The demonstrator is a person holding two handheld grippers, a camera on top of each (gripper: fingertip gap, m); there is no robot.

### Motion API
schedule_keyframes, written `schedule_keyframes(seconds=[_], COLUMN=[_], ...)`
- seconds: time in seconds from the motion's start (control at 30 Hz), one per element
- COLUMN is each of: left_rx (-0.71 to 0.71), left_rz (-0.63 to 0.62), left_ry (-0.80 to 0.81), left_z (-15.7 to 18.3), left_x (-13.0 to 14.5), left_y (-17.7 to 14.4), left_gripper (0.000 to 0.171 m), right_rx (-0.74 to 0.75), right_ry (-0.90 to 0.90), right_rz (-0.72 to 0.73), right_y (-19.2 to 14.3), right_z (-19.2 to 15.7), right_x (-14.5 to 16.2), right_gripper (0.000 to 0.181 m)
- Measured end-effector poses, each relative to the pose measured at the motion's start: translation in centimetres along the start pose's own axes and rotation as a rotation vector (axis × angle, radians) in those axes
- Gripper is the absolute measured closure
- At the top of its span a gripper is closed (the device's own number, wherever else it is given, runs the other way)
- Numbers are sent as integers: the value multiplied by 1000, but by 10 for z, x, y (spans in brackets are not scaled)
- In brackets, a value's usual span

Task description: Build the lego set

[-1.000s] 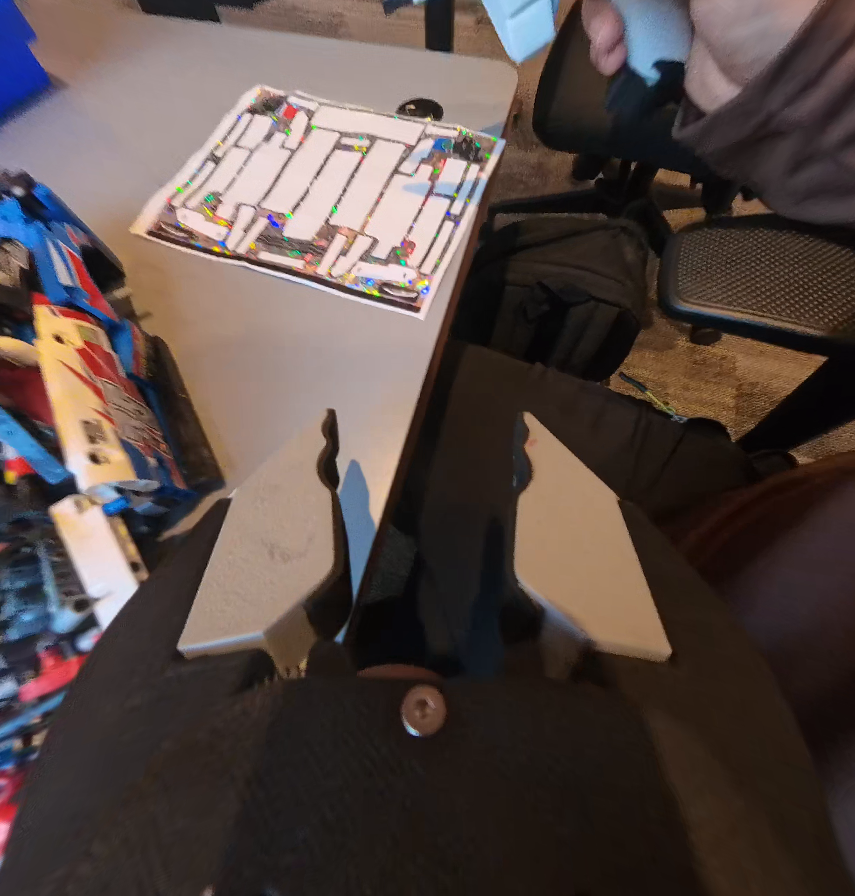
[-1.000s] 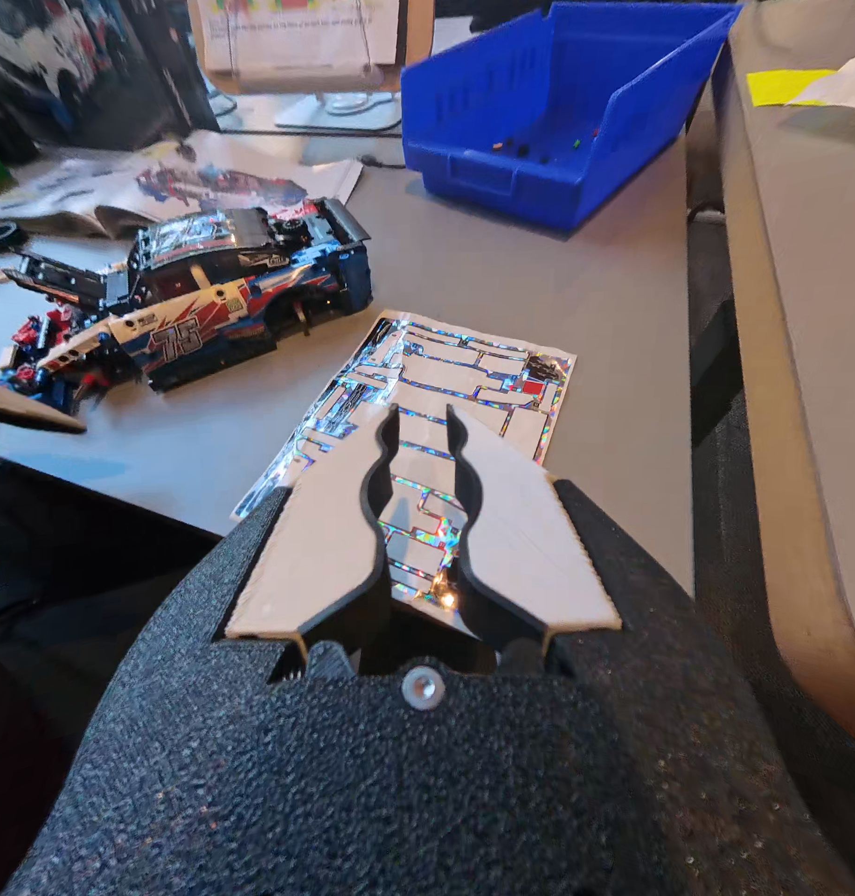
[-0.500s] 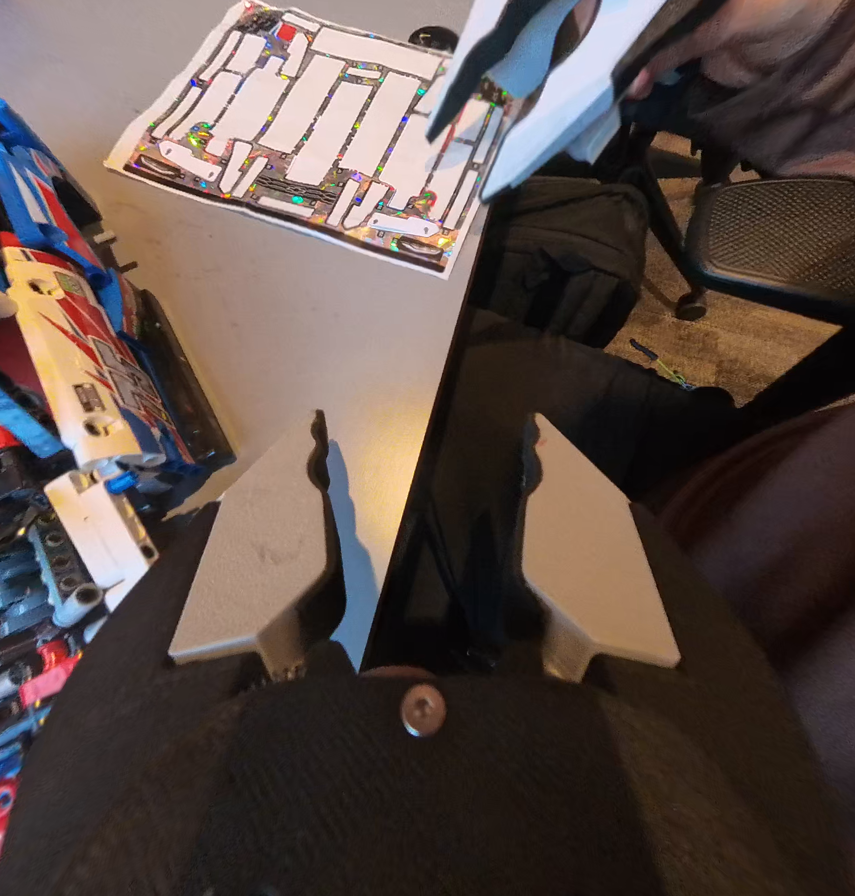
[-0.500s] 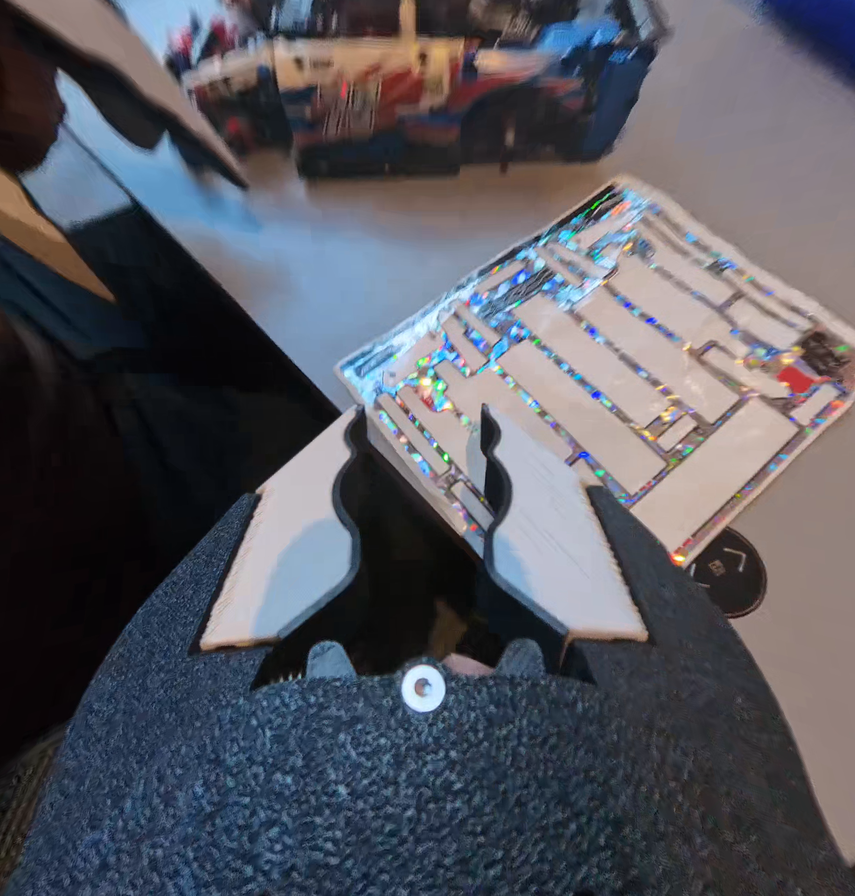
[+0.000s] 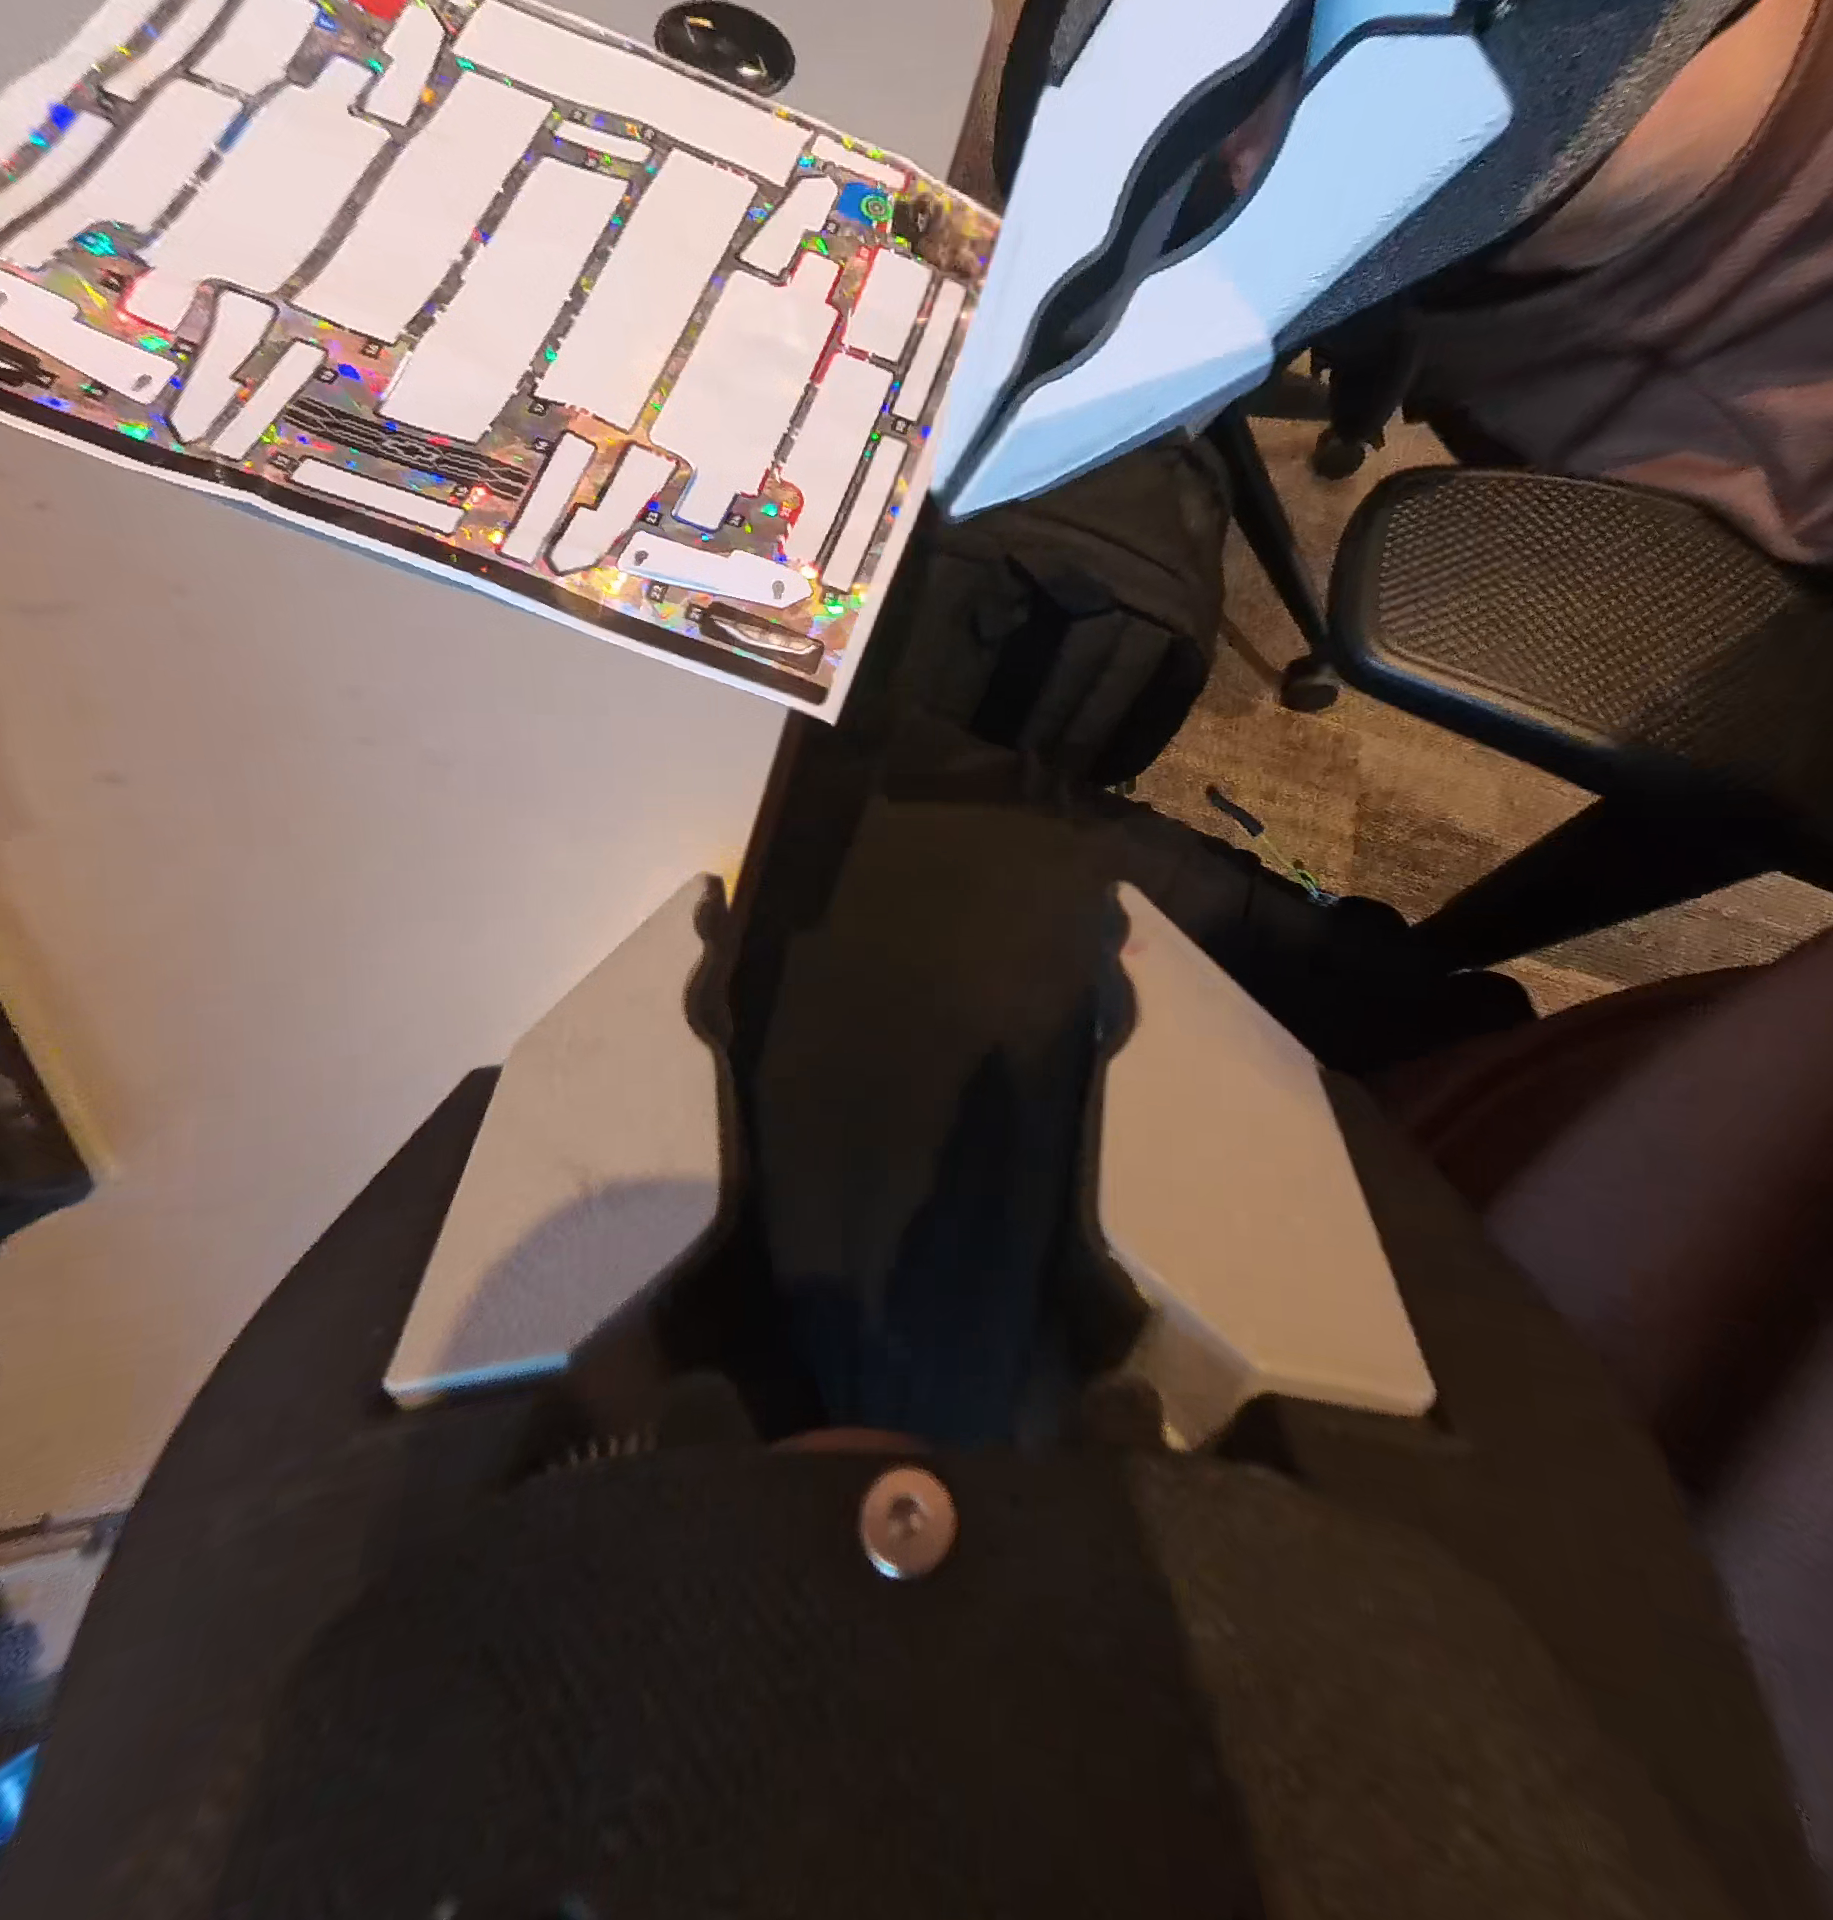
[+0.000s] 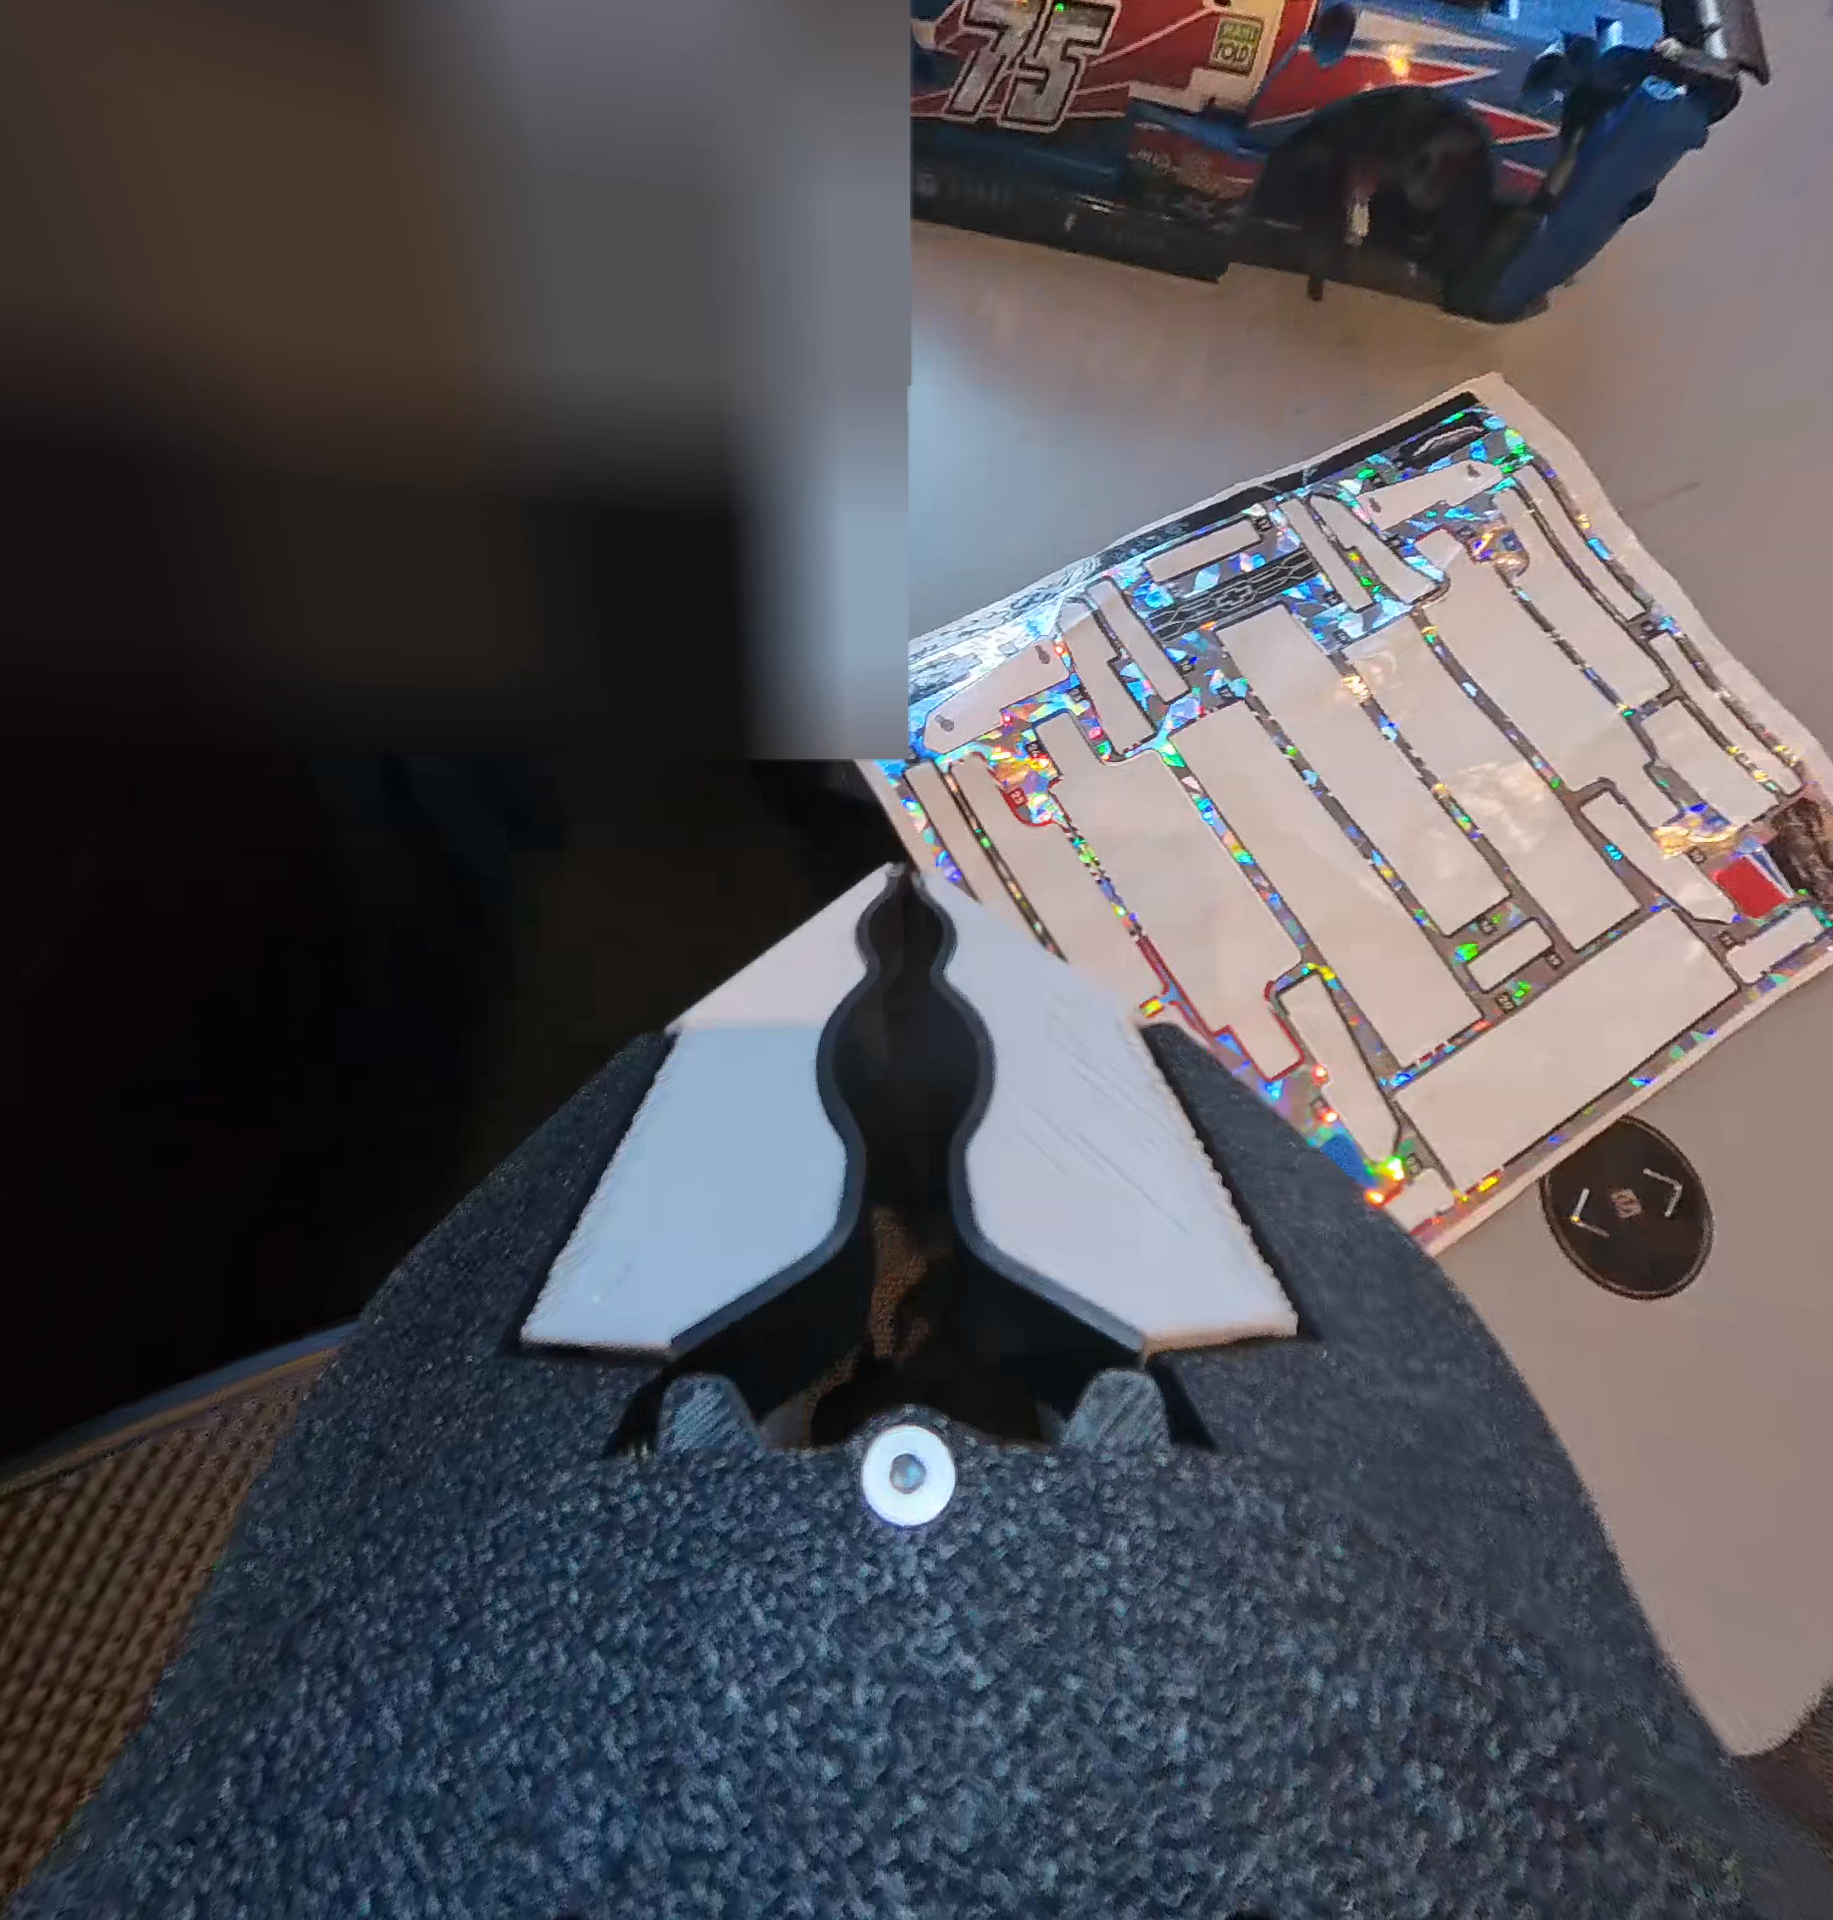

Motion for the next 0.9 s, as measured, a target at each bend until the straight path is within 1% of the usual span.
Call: schedule_keyframes(seconds=[0.07,0.13,0.17,0.2,0.23,0.3,0.33,0.37,0.4,0.5,0.57,0.6,0.67,0.77,0.8,0.83,0.87,0.9], left_rx=[-5,-14,-18,-17,-12,-3,1,2,7,92,214,261,368,582,656,714,745,776], left_rz=[2,-4,2,8,11,14,20,28,34,52,97,119,145,223,249,268,285,308], left_ry=[0,-5,-7,-10,-14,-20,-23,-28,-35,-92,-107,-123,-195,-322,-354,-387,-416,-447], left_z=[2,2,3,4,6,10,12,14,15,21,30,30,27,28,31,34,35,35], left_x=[2,5,5,6,7,9,10,11,13,21,21,21,18,7,4,2,1,0], left_y=[-1,-4,-6,-7,-8,-10,-11,-12,-12,-14,-20,-24,-30,-42,-45,-47,-47,-47], left_gripper=[103,103,103,103,103,103,103,103,103,104,110,110,99,96,99,107,123,132], right_rx=[30,101,149,201,241,358,412,435,435,445,462,466,470,493,508,515,515,516], right_ry=[-22,-65,-97,-131,-166,-232,-276,-311,-323,-332,-372,-397,-454,-520,-542,-560,-574,-588], right_rz=[7,10,-10,-33,-63,-121,-119,-112,-102,-17,36,50,67,72,90,106,112,110], right_y=[-4,-6,-4,0,7,19,19,16,12,-6,-18,-22,-25,-26,-29,-31,-32,-33], right_z=[-2,-2,-1,1,2,10,12,10,5,-10,-26,-36,-57,-82,-88,-95,-101,-107], right_x=[-1,-5,-5,-4,-1,5,3,-1,-6,-25,-35,-37,-40,-40,-42,-44,-44,-44], right_gripper=[179,143,135,134,134,150,159,174,181,181,181,181,181,181,181,181,181,181])
Point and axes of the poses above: each gripper's, where its closed fingertips meet, y out along the fingers, x out of its underside, z = x × y across the jaws, the point moved 2 cm from there along -y, back along the fingers, and after that the axes turned 12 degrees about -z, right-handed, at the moved point
